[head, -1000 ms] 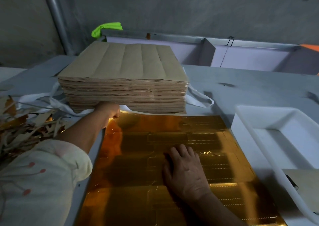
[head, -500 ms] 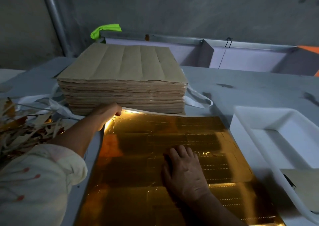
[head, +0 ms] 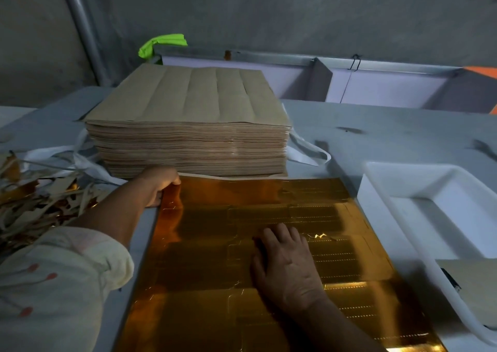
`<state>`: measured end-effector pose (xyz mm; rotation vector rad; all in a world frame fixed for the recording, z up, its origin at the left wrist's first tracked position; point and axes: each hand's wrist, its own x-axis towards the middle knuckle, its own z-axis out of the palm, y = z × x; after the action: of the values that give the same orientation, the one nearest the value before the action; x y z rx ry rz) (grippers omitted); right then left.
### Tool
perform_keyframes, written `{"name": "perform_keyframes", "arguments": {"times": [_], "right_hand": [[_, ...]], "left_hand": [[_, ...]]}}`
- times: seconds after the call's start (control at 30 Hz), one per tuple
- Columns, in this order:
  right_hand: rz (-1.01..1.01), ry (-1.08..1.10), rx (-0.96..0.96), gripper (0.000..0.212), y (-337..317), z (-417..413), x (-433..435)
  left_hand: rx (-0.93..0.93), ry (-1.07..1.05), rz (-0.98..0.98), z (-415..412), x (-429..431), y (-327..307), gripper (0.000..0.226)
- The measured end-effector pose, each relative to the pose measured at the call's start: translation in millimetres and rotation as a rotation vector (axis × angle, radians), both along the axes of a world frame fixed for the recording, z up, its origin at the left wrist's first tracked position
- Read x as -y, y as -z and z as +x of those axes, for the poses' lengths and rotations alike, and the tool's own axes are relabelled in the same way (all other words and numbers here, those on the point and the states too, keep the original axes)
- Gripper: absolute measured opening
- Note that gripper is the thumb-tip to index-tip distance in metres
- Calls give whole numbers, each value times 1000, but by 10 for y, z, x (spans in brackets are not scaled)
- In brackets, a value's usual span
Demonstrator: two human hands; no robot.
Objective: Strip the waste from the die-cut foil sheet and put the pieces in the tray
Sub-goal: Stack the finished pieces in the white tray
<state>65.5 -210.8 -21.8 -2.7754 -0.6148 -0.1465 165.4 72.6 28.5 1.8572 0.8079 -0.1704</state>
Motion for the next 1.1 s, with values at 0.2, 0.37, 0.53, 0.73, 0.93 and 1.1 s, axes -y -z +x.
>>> {"name": "perform_keyframes", "arguments": {"times": [0.2, 0.37, 0.53, 0.73, 0.93, 1.1], "right_hand": [[-5, 3, -1, 36, 10, 16, -6], [-9, 0, 25, 36, 14, 8, -15], [-12, 4, 44, 36, 18, 19, -17], [-11, -9, 36, 35, 9, 60, -37], [-6, -1, 23, 33, 2, 67, -43], [6, 2, 4, 33, -4, 67, -45]], "left_hand": [[-72, -5, 70, -43, -18, -7, 16], [-31, -54, 82, -23, 26, 53, 12], [-7, -90, 107, 16, 38, 71, 7], [-10, -87, 116, 67, 25, 74, 17], [-22, -33, 292, 50, 41, 77, 7], [-34, 94, 531, -45, 90, 36, 15]]}}
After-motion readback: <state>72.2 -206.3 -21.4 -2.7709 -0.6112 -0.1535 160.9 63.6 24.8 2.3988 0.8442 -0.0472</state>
